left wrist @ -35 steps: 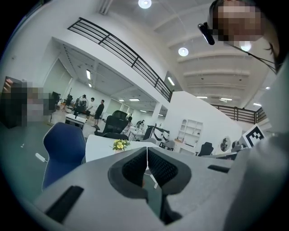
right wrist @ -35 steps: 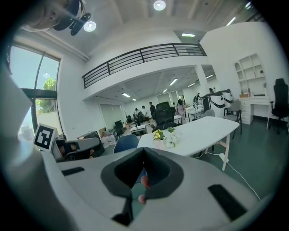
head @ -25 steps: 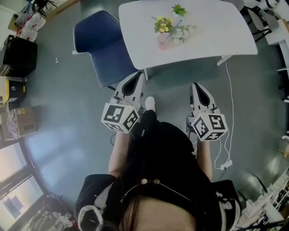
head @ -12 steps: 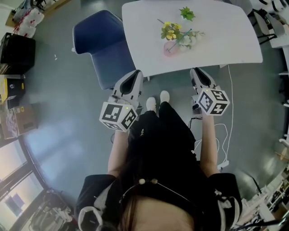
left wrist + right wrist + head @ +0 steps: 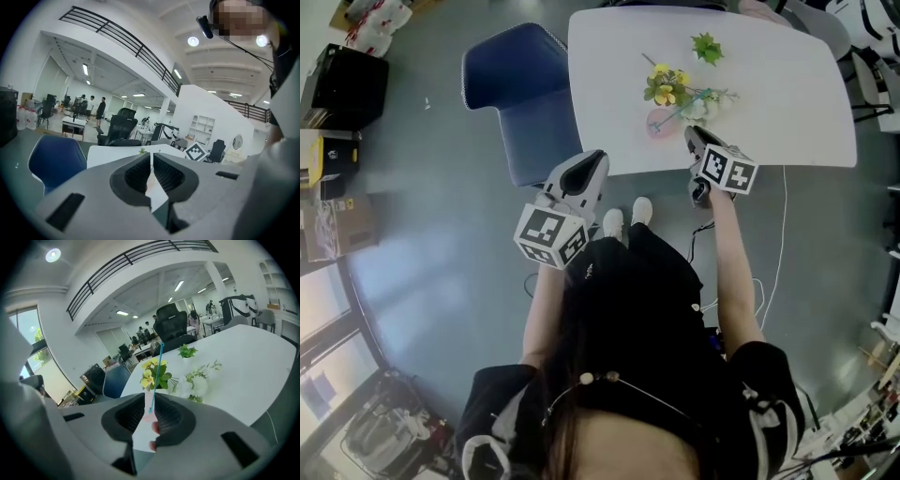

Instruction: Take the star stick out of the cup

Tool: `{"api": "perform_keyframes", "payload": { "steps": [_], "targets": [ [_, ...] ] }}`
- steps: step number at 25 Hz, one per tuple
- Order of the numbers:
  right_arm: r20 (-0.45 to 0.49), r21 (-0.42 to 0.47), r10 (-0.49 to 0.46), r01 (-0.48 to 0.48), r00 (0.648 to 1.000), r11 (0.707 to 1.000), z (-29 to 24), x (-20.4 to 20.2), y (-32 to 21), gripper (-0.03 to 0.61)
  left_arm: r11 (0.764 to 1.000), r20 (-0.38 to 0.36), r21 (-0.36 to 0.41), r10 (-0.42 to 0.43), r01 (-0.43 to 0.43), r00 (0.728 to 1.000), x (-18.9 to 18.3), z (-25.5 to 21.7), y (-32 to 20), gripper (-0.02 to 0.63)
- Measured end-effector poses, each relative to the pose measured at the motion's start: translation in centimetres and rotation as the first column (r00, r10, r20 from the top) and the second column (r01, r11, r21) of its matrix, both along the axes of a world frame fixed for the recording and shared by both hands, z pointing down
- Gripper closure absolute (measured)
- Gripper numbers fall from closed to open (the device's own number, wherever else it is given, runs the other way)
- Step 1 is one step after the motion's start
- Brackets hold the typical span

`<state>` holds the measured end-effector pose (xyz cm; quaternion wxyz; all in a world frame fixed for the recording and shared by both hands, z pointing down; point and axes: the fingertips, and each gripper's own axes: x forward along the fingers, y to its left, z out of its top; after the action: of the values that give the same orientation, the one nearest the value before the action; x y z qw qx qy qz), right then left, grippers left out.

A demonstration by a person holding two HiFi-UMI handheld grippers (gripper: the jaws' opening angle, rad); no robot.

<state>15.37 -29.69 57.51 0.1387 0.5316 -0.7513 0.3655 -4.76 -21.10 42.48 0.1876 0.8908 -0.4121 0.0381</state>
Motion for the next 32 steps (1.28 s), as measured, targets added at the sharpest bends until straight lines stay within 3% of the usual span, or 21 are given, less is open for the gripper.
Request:
{"api": "perform_keyframes", "payload": {
  "steps": [8, 18, 26, 32],
  "targets": [
    [0.008, -0.121, -0.058, 0.058, 0.998, 0.991, 4.5, -0.7, -3.6, 0.512, 0.998, 0.006, -0.011, -0.061, 0.061, 0.998, -0.4, -0.2, -2.3, 0.604],
    [0.032, -0.137, -0.119, 0.122, 0.992, 0.983, 4.8, -2.2, -5.1, 0.529, 0.993, 0.015, -0.027, -0.118, 0.118, 0.993, -0.6, 0.1, -3.6, 0.604],
    [0.110, -0.090, -0.086, 0.096, 0.990, 0.991, 3.3, -2.0, -5.2, 0.557, 0.992, 0.008, -0.023, -0.123, 0.124, 0.992, -0.2, 0.1, -3.6, 0.604],
    [0.135, -0.003, -0.087, 0.088, 0.987, 0.996, -0.8, -1.8, -4.6, 0.557, 0.994, 0.000, -0.017, -0.109, 0.109, 0.994, 0.3, -0.1, -3.5, 0.604]
  ]
}}
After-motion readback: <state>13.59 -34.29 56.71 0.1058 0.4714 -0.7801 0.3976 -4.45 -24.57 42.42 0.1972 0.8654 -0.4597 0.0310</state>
